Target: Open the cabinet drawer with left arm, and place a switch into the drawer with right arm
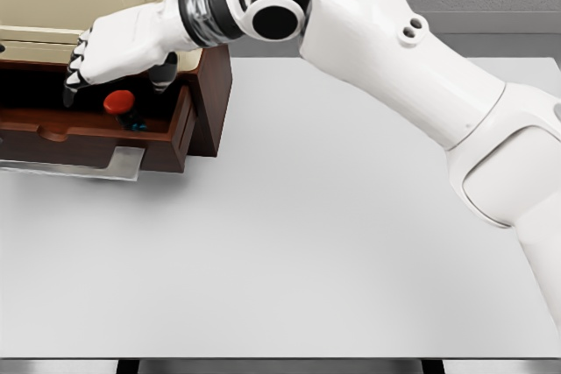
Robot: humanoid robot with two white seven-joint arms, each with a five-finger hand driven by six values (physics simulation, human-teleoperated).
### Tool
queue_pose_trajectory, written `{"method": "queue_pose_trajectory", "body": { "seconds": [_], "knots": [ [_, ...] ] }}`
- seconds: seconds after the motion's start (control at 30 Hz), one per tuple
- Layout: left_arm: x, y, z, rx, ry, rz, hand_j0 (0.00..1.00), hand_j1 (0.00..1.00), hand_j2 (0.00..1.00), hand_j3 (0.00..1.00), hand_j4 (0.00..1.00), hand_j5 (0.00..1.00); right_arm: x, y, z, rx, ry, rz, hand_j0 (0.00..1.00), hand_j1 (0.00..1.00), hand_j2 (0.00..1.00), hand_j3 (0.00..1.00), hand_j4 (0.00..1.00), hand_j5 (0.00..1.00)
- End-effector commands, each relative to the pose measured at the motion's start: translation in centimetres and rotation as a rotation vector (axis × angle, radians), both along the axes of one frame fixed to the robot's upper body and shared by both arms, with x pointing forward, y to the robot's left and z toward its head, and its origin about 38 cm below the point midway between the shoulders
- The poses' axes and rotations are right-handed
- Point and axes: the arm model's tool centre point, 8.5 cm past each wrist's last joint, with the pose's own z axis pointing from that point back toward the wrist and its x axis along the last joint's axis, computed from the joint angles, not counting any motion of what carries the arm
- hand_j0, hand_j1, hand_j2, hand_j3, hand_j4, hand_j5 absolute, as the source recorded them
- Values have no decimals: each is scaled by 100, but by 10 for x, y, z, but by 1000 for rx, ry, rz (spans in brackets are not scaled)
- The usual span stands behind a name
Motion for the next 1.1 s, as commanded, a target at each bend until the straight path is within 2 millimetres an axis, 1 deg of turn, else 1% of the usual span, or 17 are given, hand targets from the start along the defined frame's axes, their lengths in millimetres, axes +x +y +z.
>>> {"method": "queue_pose_trajectory", "body": {
  "seconds": [0.0, 0.03, 0.1, 0.13, 0.2, 0.23, 0.3, 0.33, 0.4, 0.43, 0.47, 0.53, 0.57, 0.63, 0.7, 0.8, 1.07],
  "knots": [
    [0, 0, 1, -7, 2, 4, 100, 100, 100, 100, 100, 100, -33, 12, 16, 37, -37, 106, 100, 100, 100, 100, 100, 100],
    [0, 0, 1, -7, 2, 4, 100, 100, 100, 100, 100, 100, -36, 8, 21, 49, -48, 117, 100, 100, 100, 100, 100, 100],
    [0, 0, 1, -7, 2, 4, 100, 100, 100, 100, 100, 100, -51, -30, 40, 95, -115, 150, 100, 100, 100, 100, 100, 100],
    [0, 0, 0, -9, 2, 1, 100, 100, 100, 100, 100, 100, -56, -71, 50, 142, -153, 130, 100, 100, 100, 100, 100, 100],
    [0, -2, 1, -9, -1, -4, 100, 100, 100, 100, 100, 100, -36, -144, 56, 218, -129, -3, 100, 100, 100, 100, 100, 100],
    [-1, -7, 3, -12, -7, -20, 100, 100, 100, 100, 100, 100, -23, -190, 51, 232, -105, -105, 100, 100, 100, 100, 100, 100],
    [-3, -22, 12, -22, -37, -68, 100, 100, 100, 100, 100, 100, -10, -271, 29, 235, -47, -286, 100, 100, 100, 100, 100, 100],
    [-5, -31, 17, -26, -52, -97, 100, 100, 100, 100, 100, 100, -10, -306, 12, 213, -7, -364, 100, 100, 100, 100, 100, 100],
    [-1, -43, 12, -71, -65, -137, 100, 100, 100, 100, 100, 100, -14, -339, -31, 157, 80, -449, 100, 100, 100, 100, 100, 100],
    [2, -48, 6, -97, -66, -153, 100, 100, 100, 100, 100, 100, -16, -354, -49, 129, 116, -490, 100, 100, 100, 100, 100, 100],
    [6, -56, -1, -134, -66, -175, 100, 100, 100, 100, 100, 100, -19, -372, -59, 105, 134, -535, 100, 100, 100, 100, 100, 100],
    [12, -68, -16, -154, -72, -212, 100, 100, 100, 100, 100, 100, -20, -396, -77, 88, 143, -611, 100, 100, 100, 100, 100, 100],
    [13, -70, -18, -163, -73, -218, 100, 100, 100, 100, 100, 100, -21, -399, -82, 79, 142, -623, 100, 100, 100, 100, 100, 100],
    [15, -75, -22, -186, -73, -231, 100, 100, 100, 100, 100, 100, -21, -401, -87, 76, 153, -628, 100, 100, 100, 100, 100, 100],
    [20, -89, -37, -186, -83, -268, 100, 100, 100, 100, 100, 100, -21, -402, -88, 74, 157, -632, 100, 100, 100, 100, 100, 100],
    [22, -97, -44, -210, -85, -288, 100, 100, 100, 100, 100, 100, -25, -403, -103, 63, 190, -637, 100, 100, 100, 100, 100, 100],
    [23, -100, -47, -214, -84, -294, 100, 100, 100, 100, 100, 100, -26, -402, -108, 55, 200, -634, 100, 100, 100, 100, 100, 100]
  ]
}}
